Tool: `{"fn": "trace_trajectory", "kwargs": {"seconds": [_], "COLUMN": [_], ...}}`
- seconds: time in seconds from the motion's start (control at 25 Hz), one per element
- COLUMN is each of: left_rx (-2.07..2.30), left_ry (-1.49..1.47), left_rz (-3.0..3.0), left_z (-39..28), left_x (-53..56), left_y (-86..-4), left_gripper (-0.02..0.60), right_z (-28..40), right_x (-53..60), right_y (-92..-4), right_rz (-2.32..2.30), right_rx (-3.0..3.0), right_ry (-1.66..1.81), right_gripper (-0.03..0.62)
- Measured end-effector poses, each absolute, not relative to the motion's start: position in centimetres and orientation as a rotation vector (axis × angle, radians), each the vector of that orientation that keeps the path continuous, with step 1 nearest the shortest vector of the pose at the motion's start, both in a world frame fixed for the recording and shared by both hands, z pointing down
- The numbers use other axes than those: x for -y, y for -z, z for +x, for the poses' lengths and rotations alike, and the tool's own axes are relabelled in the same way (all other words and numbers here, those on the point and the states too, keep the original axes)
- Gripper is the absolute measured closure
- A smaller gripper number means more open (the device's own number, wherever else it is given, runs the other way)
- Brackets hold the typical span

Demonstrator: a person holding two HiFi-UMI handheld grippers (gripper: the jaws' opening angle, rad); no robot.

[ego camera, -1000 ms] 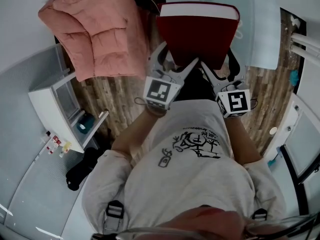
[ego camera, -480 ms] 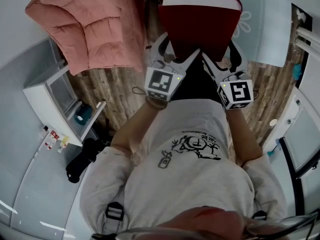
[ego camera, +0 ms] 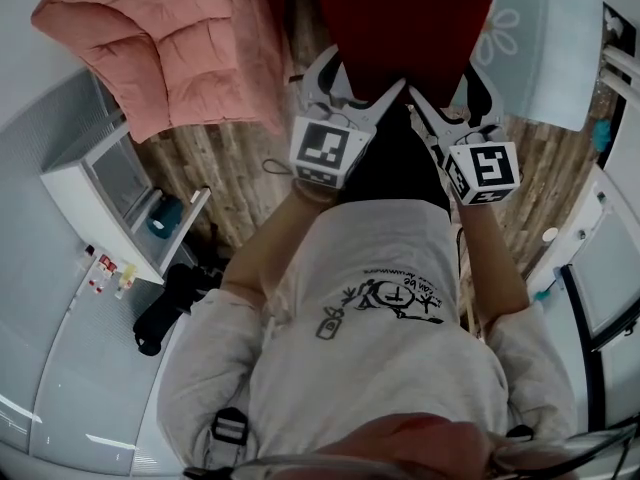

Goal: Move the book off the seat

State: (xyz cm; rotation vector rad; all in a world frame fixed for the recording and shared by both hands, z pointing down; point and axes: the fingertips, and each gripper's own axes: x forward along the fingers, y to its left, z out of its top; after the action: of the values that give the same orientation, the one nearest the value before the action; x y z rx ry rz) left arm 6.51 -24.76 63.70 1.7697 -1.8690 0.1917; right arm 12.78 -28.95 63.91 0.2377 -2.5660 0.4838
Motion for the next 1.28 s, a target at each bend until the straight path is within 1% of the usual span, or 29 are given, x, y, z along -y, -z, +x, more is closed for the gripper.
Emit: {"fn": "trace_trajectory", "kwargs": {"seconds": [0.44, 1.28], "left_rx": [1.845, 1.859], "left_ry": [-0.186, -0.097], "left_rz": [1.743, 1.737], "left_z": [6.1, 4.8], "left_x": [24.7, 26.8], "left_y": [-67.3, -69.9], "left_gripper": [0.215, 0.216], "right_z": [12.4, 11.4], "right_x": [28.9, 30.5], "right_y": [-67.4, -71.3], "right_rz": [0.225, 0.21], "right_rx": [2.539, 2.524], "right_ry": [-0.491, -0.506], "right_gripper": [0.177, 0.171]}}
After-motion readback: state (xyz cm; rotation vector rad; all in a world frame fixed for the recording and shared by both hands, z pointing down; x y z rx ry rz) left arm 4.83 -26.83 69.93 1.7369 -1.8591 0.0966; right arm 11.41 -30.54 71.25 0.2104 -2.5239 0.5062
